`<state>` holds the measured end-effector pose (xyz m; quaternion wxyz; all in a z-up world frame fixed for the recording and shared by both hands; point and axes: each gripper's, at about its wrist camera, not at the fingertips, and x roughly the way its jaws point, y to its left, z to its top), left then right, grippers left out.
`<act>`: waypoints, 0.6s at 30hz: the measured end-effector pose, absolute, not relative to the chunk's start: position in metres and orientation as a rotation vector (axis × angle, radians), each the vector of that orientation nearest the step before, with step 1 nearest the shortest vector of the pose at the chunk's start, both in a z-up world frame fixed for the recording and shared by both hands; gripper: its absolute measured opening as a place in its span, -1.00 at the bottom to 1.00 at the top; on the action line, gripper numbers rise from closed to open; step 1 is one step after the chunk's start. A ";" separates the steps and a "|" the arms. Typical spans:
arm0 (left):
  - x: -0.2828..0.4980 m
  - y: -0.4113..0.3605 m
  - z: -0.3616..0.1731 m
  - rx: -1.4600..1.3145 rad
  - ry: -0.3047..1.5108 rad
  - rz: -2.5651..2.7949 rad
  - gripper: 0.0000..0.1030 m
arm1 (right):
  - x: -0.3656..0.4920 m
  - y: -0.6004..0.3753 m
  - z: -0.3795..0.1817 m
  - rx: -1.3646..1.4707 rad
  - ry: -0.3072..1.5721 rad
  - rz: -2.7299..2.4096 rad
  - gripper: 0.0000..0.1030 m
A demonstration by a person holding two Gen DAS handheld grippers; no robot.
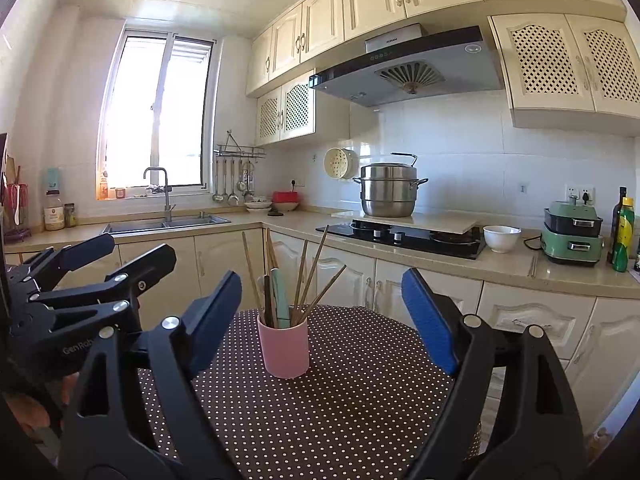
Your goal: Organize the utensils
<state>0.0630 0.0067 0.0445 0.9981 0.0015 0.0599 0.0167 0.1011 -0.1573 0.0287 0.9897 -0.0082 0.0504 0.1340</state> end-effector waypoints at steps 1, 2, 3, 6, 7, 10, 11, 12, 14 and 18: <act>0.063 0.007 0.044 0.004 0.120 0.034 0.69 | 0.101 -0.157 0.029 -0.017 0.101 0.268 0.58; 0.063 0.007 0.044 0.004 0.123 0.035 0.69 | 0.101 -0.157 0.029 -0.017 0.101 0.268 0.58; 0.064 0.007 0.044 0.004 0.125 0.035 0.69 | 0.101 -0.157 0.029 -0.018 0.102 0.268 0.58; 0.064 0.007 0.043 0.003 0.131 0.035 0.69 | 0.102 -0.156 0.029 -0.022 0.103 0.266 0.58; 0.064 0.007 0.042 0.003 0.131 0.036 0.69 | 0.102 -0.156 0.029 -0.024 0.105 0.266 0.58; 0.064 0.008 0.042 0.004 0.130 0.037 0.69 | 0.101 -0.155 0.028 -0.025 0.107 0.267 0.58; 0.064 0.008 0.042 0.005 0.129 0.036 0.69 | 0.101 -0.156 0.028 -0.024 0.107 0.268 0.58; 0.064 0.008 0.042 0.007 0.127 0.036 0.69 | 0.101 -0.156 0.028 -0.023 0.108 0.269 0.58; 0.064 0.007 0.043 0.011 0.123 0.037 0.69 | 0.101 -0.156 0.028 -0.021 0.109 0.270 0.58; 0.063 0.007 0.043 0.012 0.120 0.036 0.69 | 0.101 -0.156 0.029 -0.021 0.109 0.269 0.59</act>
